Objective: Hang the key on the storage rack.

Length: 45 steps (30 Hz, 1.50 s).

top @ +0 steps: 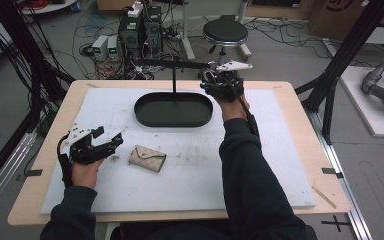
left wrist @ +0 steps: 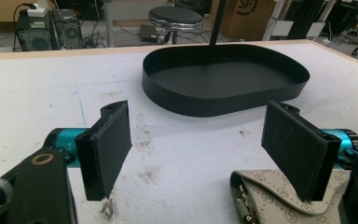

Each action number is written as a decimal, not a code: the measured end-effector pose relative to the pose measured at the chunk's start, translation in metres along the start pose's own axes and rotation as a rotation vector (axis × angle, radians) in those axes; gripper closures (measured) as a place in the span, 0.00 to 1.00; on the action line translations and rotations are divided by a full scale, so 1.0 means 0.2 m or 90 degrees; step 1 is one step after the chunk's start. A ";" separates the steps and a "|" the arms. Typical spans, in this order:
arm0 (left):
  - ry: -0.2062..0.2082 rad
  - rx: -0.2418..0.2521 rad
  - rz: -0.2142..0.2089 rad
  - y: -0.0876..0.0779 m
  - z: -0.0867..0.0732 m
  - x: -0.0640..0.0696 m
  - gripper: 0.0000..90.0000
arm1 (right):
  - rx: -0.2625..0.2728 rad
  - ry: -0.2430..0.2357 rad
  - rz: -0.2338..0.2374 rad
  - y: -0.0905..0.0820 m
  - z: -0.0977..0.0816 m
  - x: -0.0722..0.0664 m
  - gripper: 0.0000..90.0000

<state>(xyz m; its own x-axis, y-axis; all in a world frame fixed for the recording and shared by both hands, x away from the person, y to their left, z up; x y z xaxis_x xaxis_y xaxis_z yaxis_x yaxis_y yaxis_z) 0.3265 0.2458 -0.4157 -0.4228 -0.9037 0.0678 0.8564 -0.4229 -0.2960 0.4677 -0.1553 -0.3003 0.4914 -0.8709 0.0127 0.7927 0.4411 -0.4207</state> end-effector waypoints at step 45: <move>-0.007 0.012 0.001 -0.01 0.00 -0.02 0.26 | -0.164 -0.024 -0.054 0.18 -0.05 0.11 0.52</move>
<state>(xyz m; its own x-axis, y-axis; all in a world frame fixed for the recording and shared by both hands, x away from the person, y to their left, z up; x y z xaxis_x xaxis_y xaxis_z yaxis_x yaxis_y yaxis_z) 0.3261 0.2496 -0.4155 -0.4183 -0.9050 0.0771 0.8628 -0.4224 -0.2776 0.5028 -0.1611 -0.3234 0.4442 -0.8915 0.0890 0.7157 0.2934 -0.6339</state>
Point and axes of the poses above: each handheld gripper's, and its own axes: y roughly forward along the jaws, z roughly out of its top, x roughly to its right, the point moved 1 cm from there along y, roughly forward along the jaws, and after that the axes turned 4 degrees about y, right-handed, at the moved point
